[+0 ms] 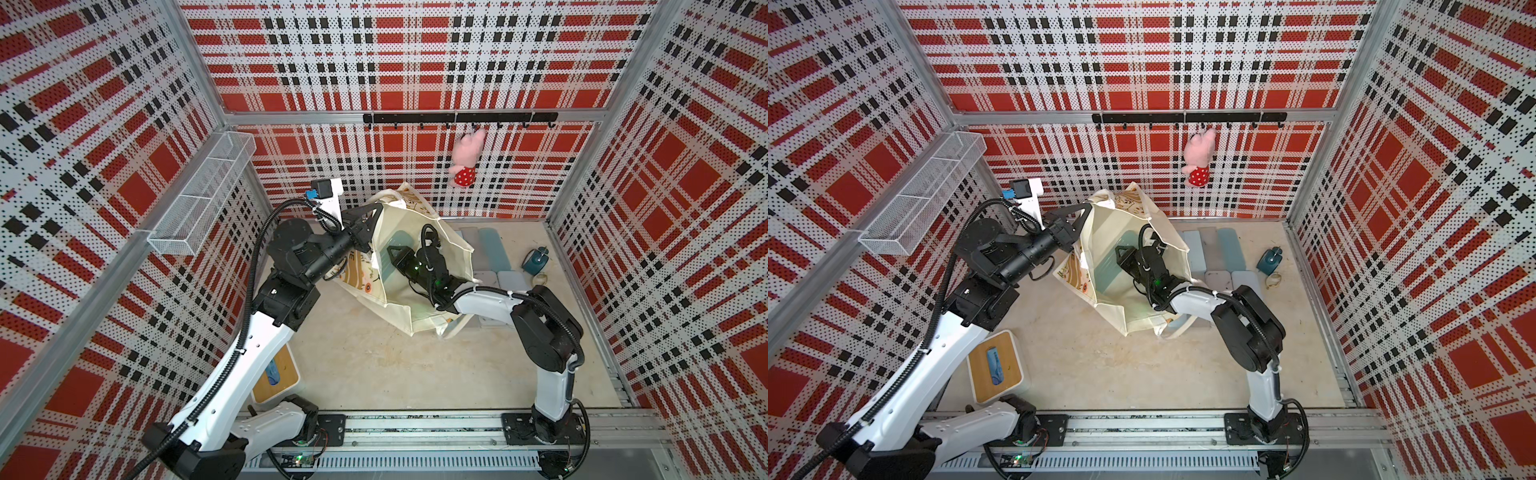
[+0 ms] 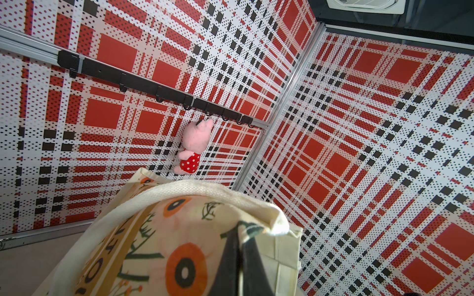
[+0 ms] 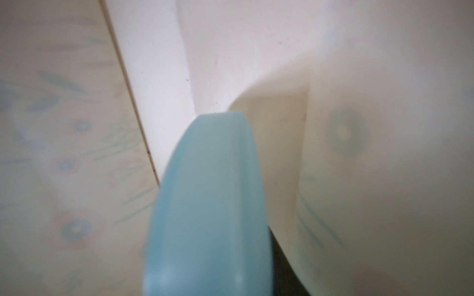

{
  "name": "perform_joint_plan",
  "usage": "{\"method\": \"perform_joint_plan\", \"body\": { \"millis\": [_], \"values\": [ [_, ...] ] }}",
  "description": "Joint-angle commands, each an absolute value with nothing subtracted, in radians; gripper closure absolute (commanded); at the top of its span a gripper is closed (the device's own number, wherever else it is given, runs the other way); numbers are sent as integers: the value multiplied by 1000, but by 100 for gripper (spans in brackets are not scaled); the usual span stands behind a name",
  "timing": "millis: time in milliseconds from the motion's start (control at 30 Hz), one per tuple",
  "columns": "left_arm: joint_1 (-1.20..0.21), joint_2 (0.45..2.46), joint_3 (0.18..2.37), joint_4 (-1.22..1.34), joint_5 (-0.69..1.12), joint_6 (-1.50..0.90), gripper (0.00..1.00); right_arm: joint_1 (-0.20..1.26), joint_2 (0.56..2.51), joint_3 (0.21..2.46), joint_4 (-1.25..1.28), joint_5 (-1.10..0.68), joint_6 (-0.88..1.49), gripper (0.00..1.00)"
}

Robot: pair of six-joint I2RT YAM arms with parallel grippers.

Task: Take out the pencil case from the canvas bag
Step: Pick up the pencil case from the canvas bag.

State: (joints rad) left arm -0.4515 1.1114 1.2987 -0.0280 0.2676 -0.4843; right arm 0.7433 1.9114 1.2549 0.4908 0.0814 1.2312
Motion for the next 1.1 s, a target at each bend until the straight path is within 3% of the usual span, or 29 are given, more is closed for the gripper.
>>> {"method": "perform_joint_plan", "body": {
  "millis": [0, 367, 700, 1067],
  "values": [
    [-456, 1077, 1311, 65, 255, -460, 100, 744, 1810, 1230, 462, 115, 1134, 74],
    [-451, 1082, 1290, 51, 235, -434, 100, 783, 1639, 1187, 353, 159, 861, 77],
    [-423, 1074, 1270, 12, 194, -399, 100, 792, 1484, 1135, 334, 81, 689, 78],
    [-294, 1107, 1292, -84, 192, -334, 100, 793, 1328, 1134, 237, 9, 618, 81]
  ]
}}
